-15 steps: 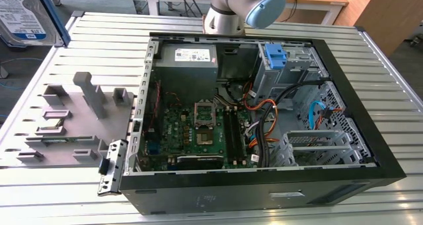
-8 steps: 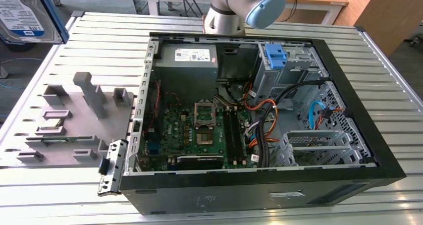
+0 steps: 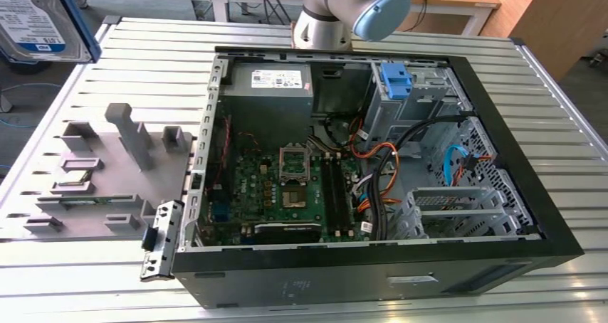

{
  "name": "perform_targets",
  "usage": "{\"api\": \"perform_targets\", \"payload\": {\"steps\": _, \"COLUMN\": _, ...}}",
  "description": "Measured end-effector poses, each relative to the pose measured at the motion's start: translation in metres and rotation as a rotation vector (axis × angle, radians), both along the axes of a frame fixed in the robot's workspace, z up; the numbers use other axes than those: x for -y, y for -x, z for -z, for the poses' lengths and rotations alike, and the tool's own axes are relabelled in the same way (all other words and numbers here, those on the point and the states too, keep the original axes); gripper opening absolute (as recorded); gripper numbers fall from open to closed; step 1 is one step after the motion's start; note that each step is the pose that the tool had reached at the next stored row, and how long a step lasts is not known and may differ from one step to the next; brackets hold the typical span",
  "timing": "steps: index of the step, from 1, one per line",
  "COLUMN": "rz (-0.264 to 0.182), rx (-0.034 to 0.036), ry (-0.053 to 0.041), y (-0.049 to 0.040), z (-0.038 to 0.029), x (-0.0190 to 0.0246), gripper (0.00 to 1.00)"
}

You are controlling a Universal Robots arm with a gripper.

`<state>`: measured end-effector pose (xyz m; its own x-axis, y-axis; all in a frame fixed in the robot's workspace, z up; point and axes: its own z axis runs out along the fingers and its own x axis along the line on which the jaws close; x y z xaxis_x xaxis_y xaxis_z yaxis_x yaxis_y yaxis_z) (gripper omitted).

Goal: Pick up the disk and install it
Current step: 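Pick up the disk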

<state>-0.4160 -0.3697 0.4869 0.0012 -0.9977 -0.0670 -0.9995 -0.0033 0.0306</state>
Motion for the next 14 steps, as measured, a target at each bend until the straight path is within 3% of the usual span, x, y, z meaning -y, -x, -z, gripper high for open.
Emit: {"api": "perform_targets", "payload": {"steps": 14, "rz": 0.003, "rx": 0.0, "ry": 0.0, "y": -0.0156, "z": 0.0, "x": 0.0, "gripper": 0.35}}
